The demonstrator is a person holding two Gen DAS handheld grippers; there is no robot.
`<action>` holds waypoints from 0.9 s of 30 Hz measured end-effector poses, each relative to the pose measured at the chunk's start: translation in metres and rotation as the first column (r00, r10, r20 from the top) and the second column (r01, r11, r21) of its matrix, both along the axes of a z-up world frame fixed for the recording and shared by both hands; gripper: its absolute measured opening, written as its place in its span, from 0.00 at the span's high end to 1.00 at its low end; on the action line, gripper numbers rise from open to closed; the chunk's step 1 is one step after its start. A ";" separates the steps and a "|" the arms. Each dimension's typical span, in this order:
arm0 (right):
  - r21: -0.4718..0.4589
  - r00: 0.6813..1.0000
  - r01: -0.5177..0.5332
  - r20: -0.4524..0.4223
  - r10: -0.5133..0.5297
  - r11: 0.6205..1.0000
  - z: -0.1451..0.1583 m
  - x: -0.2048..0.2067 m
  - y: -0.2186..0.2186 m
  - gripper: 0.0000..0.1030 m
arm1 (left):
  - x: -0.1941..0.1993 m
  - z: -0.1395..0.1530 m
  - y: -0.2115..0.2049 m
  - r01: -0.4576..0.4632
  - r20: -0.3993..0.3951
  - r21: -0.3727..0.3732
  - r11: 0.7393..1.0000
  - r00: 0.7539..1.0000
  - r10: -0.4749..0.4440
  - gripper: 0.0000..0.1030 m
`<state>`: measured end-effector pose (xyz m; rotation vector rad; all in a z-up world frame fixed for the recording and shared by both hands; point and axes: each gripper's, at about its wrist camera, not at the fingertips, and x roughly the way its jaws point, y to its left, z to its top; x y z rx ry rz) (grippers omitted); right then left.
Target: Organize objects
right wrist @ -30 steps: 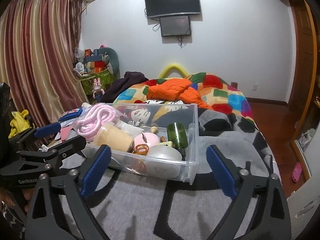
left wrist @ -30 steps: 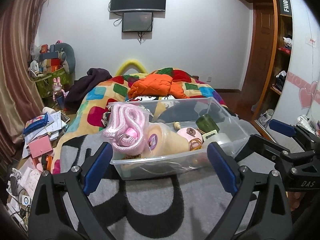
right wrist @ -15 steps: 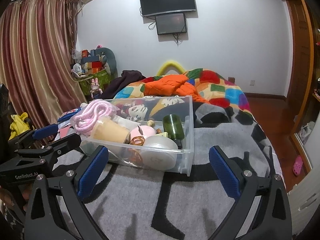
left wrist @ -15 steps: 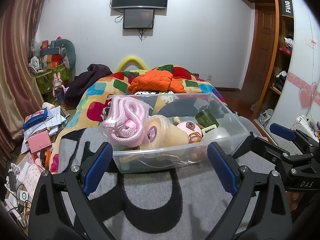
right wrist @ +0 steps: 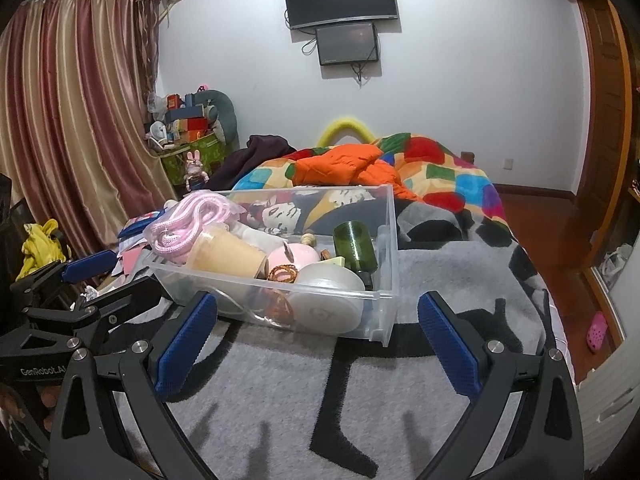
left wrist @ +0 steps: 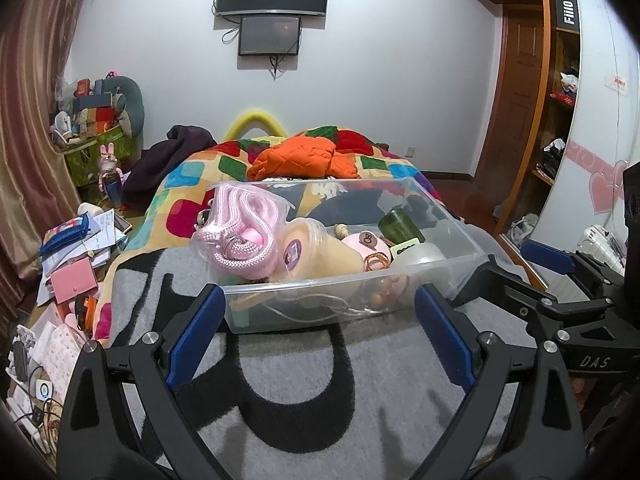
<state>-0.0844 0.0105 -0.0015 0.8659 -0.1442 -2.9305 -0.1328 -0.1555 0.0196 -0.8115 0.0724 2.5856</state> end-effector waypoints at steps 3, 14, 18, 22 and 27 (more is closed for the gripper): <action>0.000 1.000 -0.001 0.000 0.001 1.000 0.000 0.000 -0.001 0.03 | 0.000 0.000 0.000 -0.003 0.003 0.001 1.000 1.000 0.003 0.06; -0.009 1.000 0.005 0.006 -0.005 1.000 -0.002 0.002 -0.001 0.03 | 0.001 -0.003 -0.002 -0.007 0.009 -0.001 1.000 1.000 0.007 0.06; -0.013 1.000 0.003 0.007 -0.003 1.000 -0.002 0.001 0.000 0.03 | 0.001 -0.004 -0.003 -0.006 0.013 -0.001 1.000 1.000 0.006 0.06; -0.008 1.000 0.004 0.006 -0.004 1.000 -0.002 0.001 0.000 0.03 | 0.000 -0.005 -0.002 -0.008 0.016 0.003 1.000 1.000 0.008 0.06; -0.012 1.000 0.006 0.006 -0.006 1.000 -0.002 0.001 0.001 0.03 | 0.000 -0.005 -0.004 -0.007 0.017 0.009 1.000 1.000 0.007 0.06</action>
